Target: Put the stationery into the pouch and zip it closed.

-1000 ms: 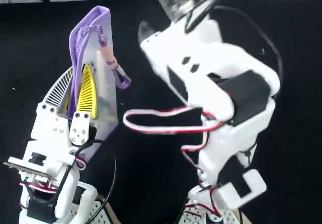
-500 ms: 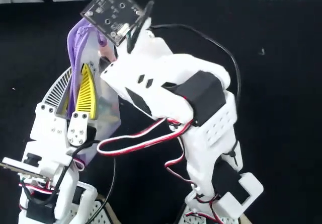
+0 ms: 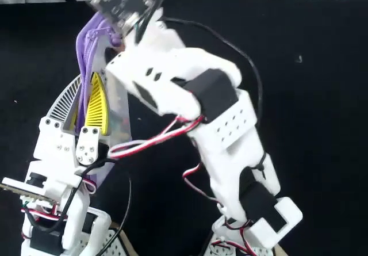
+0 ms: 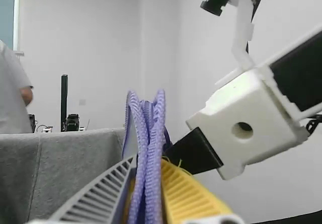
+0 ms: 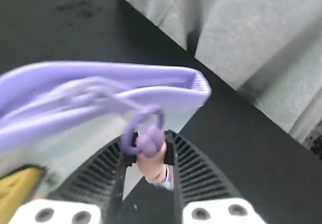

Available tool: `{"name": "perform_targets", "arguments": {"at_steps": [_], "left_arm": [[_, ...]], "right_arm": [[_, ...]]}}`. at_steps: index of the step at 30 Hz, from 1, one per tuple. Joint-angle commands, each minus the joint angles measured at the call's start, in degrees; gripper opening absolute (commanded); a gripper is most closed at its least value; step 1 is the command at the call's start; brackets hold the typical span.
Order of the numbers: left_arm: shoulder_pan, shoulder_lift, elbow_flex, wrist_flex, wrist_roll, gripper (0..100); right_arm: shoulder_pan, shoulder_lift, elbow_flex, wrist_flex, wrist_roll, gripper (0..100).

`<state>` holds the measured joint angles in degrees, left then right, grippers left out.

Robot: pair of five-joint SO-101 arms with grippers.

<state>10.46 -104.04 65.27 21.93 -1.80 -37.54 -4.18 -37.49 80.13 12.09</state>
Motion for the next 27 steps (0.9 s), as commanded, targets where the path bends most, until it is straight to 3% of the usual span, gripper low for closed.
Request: {"name": "perform_targets", "arguments": {"at_steps": [1, 13, 22, 27], "left_arm": [[-0.13, -0.79, -4.35, -1.67, 0.53, 3], [-0.48, -0.79, -4.88, 0.70, 0.53, 3], [-0.13, -0.79, -7.69, 1.49, 0.53, 3], [-0.13, -0.79, -11.03, 6.15, 0.62, 3]], "right_arm": [[4.04, -1.80, 0.13, -1.41, -0.09, 1.1], [14.07, -12.18, 0.75, 0.00, 10.02, 1.1], [23.03, -4.35, 0.75, -5.98, 12.92, 1.1], [27.25, 2.51, 0.75, -9.85, 12.92, 1.1]]}}
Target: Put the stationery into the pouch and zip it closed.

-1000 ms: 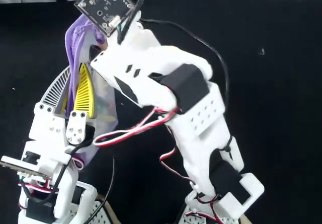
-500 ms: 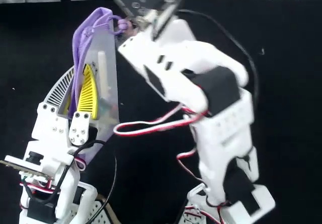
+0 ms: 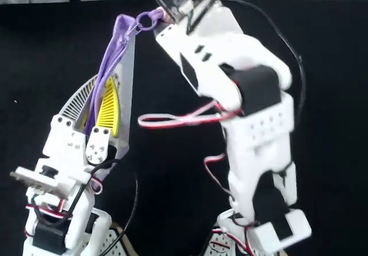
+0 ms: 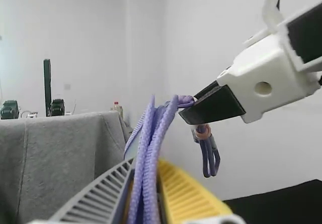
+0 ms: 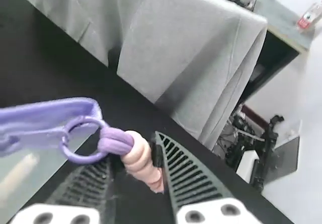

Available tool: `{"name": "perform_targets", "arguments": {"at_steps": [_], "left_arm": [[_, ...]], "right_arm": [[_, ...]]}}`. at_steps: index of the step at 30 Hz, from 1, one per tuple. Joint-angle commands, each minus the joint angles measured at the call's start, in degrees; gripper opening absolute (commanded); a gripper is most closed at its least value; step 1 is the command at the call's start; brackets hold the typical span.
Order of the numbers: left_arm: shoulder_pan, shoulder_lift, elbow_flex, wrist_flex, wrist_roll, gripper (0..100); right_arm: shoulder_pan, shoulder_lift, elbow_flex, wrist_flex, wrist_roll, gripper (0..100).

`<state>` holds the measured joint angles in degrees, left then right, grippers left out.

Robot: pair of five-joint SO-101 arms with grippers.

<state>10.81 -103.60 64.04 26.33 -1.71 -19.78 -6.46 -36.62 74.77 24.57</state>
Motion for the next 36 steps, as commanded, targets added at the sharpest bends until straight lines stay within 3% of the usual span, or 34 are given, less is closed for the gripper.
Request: {"name": "perform_targets", "arguments": {"at_steps": [1, 12, 26, 36], "left_arm": [[-0.48, -1.23, -10.59, 2.29, 0.53, 3], [-0.40, -1.23, -12.88, 4.75, 0.53, 3], [-0.40, -1.23, -12.97, 4.75, 0.53, 3], [-0.40, -1.23, -12.44, 4.57, 0.53, 3]], "right_arm": [[10.37, 6.20, -0.13, -5.27, 0.44, 1.1], [16.97, 18.59, -0.13, -12.40, 3.34, 1.1], [22.33, 28.18, -0.66, -14.33, 4.13, 1.1], [18.73, 23.96, -3.74, -8.44, 4.57, 1.5]]}}
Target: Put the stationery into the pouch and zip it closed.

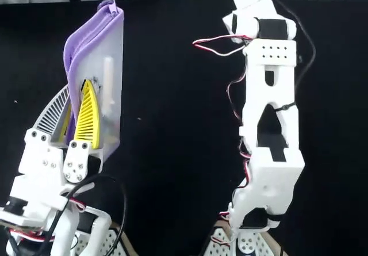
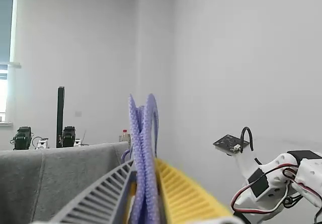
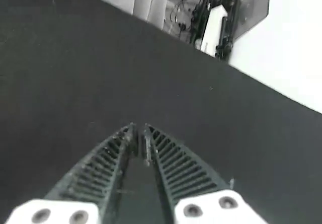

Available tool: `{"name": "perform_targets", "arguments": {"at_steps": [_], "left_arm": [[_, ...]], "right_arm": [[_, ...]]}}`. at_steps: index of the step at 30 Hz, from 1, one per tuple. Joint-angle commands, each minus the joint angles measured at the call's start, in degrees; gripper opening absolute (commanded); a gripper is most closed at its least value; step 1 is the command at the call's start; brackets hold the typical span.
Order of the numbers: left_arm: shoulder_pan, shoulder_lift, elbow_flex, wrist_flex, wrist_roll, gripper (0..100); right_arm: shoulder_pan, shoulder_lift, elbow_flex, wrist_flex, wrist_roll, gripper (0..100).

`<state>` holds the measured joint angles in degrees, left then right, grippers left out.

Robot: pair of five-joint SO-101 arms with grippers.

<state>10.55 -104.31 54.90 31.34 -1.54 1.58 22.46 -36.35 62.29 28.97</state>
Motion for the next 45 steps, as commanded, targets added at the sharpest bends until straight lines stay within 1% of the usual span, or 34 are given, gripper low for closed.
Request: {"name": "perform_targets", "arguments": {"at_steps": [1, 4, 8, 12, 15, 19, 22, 26, 35, 40, 45], "left_arm": [[-0.13, -0.53, -3.30, -0.44, 0.35, 3], [-0.13, -0.53, -3.47, -0.44, 0.35, 3], [-0.13, -0.53, -3.74, -0.53, 0.35, 3], [1.01, -0.44, -4.88, -0.70, -0.09, 3], [4.35, -0.44, -6.64, -0.70, -0.18, 3], [6.73, -0.44, -9.01, -0.70, -0.18, 3], [6.90, -0.35, -10.77, -0.70, -0.53, 3], [6.90, -0.35, -12.00, -0.70, -3.25, 3], [6.90, -0.35, -12.18, -0.62, -3.25, 3], [6.90, -0.35, -12.18, -0.62, -3.25, 3], [6.99, -0.35, -12.26, -0.62, -3.25, 3]], "right_arm": [[-3.78, -6.02, -4.70, 5.71, 0.18, 2.6], [-6.59, -9.36, -6.64, 10.29, -1.93, 10.0], [-9.93, -14.46, -7.69, 14.59, -2.02, 21.2], [-13.80, -19.82, -7.25, 17.85, -1.93, 27.3], [-16.97, -22.81, -7.25, 20.31, -1.93, 27.9], [-20.84, -24.84, -7.25, 23.65, -1.93, 27.9], [-22.77, -25.54, -7.25, 25.05, -1.93, 27.9], [-25.05, -25.54, -7.25, 24.79, -1.93, 27.9], [-31.38, -26.07, -7.78, 23.03, -1.93, 27.9], [-33.41, -32.04, -7.34, 23.21, -2.46, 27.9], [-37.45, -38.46, -6.64, 22.95, -2.46, 27.9]]}}
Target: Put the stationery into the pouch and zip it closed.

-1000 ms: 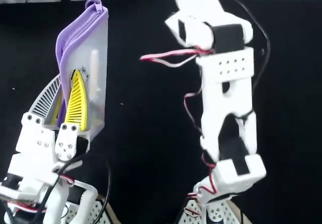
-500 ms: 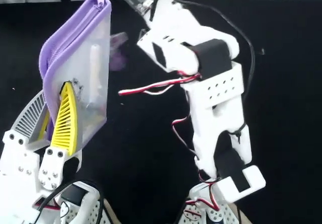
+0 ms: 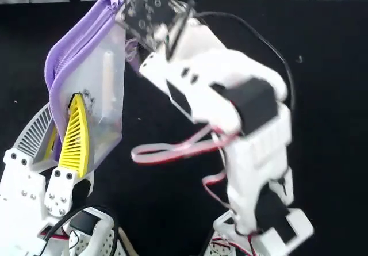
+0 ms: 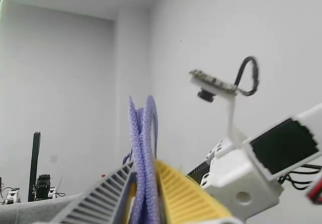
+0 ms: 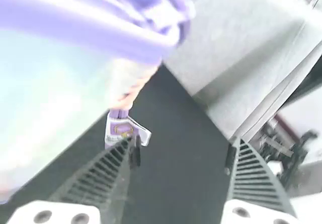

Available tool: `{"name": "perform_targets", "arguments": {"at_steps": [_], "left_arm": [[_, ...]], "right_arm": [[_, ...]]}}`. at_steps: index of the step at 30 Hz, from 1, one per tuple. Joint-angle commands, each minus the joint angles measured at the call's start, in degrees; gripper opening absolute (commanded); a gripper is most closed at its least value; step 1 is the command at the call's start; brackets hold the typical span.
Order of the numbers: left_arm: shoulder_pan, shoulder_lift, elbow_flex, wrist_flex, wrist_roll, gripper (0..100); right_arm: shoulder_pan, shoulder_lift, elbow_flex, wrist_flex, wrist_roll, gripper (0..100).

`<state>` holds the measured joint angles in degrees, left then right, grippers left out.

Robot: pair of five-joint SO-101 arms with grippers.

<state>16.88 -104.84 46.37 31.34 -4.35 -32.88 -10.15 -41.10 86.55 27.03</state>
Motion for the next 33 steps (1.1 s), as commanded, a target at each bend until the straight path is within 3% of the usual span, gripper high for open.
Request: {"name": "perform_targets", "arguments": {"at_steps": [1, 14, 19, 27, 33], "left_arm": [[0.66, 0.18, -3.74, -0.62, -0.35, 3], [0.66, 0.18, -9.45, -0.35, -0.18, 3], [0.75, 0.18, -10.77, -0.35, -0.09, 3], [14.73, 0.18, -10.77, -0.18, -0.44, 3], [15.69, 0.18, -10.77, -0.18, -0.18, 3]], "right_arm": [[-3.60, -6.81, -1.10, -1.93, -0.53, 27.9], [-7.12, -26.33, 21.76, -14.95, -0.18, 27.9], [-8.70, -36.35, 36.26, -25.58, -0.09, 27.9], [-8.97, -43.91, 55.60, -40.44, -0.62, 27.9], [-8.88, -48.75, 63.08, -47.12, -3.52, 27.9]]}}
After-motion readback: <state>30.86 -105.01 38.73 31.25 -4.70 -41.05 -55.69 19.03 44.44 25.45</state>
